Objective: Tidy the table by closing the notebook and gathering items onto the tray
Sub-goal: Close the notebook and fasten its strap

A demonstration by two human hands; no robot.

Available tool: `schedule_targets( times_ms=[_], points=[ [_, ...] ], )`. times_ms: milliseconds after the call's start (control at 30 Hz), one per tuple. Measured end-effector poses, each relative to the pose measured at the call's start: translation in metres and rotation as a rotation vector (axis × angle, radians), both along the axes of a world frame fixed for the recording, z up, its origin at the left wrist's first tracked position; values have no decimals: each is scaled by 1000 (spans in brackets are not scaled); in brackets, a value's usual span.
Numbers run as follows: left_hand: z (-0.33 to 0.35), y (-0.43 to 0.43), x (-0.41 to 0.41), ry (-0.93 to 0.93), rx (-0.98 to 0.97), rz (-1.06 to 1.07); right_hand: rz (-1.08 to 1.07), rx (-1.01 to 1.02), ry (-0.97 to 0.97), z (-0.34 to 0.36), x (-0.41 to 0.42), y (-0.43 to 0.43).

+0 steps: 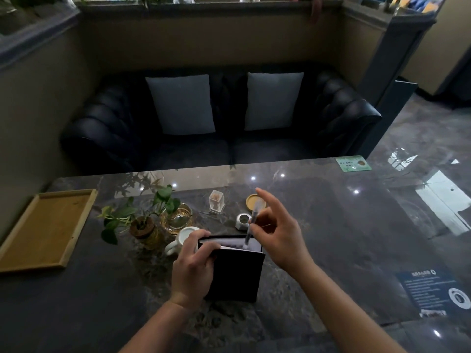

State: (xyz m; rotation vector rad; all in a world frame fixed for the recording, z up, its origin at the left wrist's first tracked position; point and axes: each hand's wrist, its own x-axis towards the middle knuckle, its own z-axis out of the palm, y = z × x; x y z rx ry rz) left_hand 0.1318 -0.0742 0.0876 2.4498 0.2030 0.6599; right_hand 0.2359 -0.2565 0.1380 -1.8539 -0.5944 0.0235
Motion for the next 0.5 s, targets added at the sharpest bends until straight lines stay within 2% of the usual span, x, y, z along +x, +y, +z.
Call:
schedule_targets(
  times_ms=[200,500],
  points=[
    [-2,4,-1,-7,-30,-35,109,-310,-208,-5,-10,17],
    [-6,4,-5,10,-18,-27,58,-417,-232,-3,-14,25]
  ],
)
